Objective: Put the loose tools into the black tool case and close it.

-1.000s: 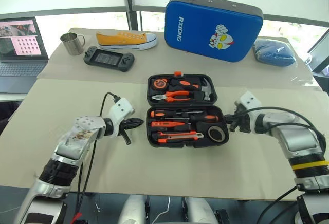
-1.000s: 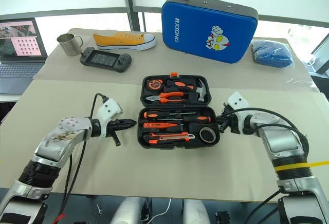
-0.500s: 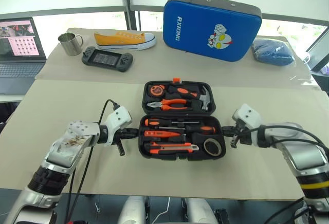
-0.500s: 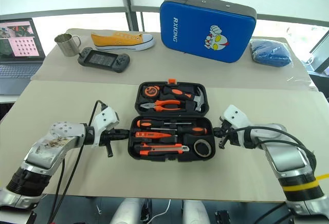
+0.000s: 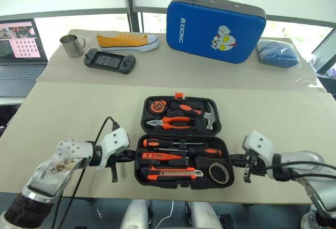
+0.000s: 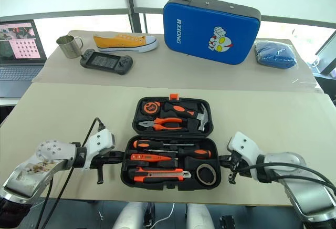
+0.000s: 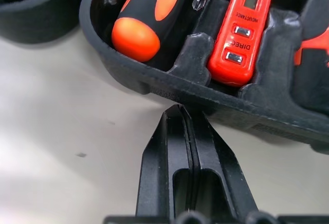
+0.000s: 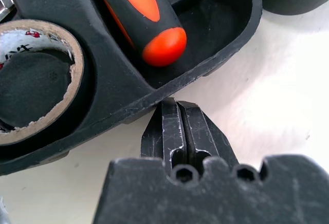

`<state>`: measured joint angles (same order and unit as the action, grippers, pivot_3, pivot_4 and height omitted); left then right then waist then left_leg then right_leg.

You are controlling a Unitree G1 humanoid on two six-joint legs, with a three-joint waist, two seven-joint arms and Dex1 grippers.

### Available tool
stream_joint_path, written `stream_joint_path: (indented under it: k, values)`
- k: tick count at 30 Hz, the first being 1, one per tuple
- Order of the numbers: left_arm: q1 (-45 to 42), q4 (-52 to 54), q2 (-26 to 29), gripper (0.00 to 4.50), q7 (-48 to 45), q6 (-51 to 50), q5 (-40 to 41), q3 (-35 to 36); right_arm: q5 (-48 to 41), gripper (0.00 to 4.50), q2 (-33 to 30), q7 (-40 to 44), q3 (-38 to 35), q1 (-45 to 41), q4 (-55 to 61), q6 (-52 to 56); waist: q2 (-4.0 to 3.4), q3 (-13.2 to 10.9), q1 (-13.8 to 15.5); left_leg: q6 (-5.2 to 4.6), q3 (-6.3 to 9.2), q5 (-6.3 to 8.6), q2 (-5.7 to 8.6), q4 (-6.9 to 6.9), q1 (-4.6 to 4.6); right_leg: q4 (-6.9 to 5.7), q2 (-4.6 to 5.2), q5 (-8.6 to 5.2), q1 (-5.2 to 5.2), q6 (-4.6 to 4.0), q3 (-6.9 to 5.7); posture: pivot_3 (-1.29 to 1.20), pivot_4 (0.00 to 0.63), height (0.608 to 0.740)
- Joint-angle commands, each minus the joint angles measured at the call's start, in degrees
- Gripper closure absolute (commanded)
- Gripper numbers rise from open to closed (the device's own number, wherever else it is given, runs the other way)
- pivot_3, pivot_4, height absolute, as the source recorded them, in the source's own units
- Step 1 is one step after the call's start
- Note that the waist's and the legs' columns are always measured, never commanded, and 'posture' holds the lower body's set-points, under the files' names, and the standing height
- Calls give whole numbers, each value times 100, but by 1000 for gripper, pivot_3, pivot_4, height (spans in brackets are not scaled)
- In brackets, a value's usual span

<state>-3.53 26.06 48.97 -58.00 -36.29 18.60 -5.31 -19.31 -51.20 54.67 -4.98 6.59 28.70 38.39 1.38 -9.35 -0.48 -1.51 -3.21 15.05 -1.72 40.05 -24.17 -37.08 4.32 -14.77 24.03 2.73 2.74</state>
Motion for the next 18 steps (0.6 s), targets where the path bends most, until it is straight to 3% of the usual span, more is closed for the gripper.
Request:
stream_joint_path:
  k: [1,5,8,14,15,18]
  values:
    - [186,44,186,4441,83,-224,88,254,-171,4493,-144,63,-425,131,105,-29,0,0,3,0,0,0,0,0,2,0,0,0,-2,0,0,0,150,740]
    - [-124,-520,234,3507,283,-903,410,781,-320,3471,-428,328,-786,115,-236,-24,0,0,-3,0,0,-1,1,1,12,-2,0,0,-10,0,0,0,150,740]
    - [-769,-928,131,2331,376,-1544,826,1084,-447,2364,-578,465,-920,-190,-677,-24,6,-4,-6,1,1,-6,0,0,62,0,-12,2,-61,-5,-3,0,150,740]
    - [-2558,-1759,-617,188,978,-3238,1505,1157,-788,334,-286,305,-487,-2006,-1844,669,13,-6,-19,-3,4,-15,4,1,96,1,-7,5,-98,-5,-6,0,150,740]
    - [-2771,-1897,-722,33,1060,-3365,1501,1075,-757,86,-170,212,-344,-2344,-2071,795,17,-6,-34,-3,5,-15,6,0,95,2,-7,6,-97,-5,-5,0,150,740]
    - [-3187,-2292,-972,33,1199,-3498,1406,871,-818,86,111,153,-1,-3090,-2576,1374,17,-6,-46,1,6,-18,5,-7,89,-1,-13,10,-87,-10,-4,0,150,740]
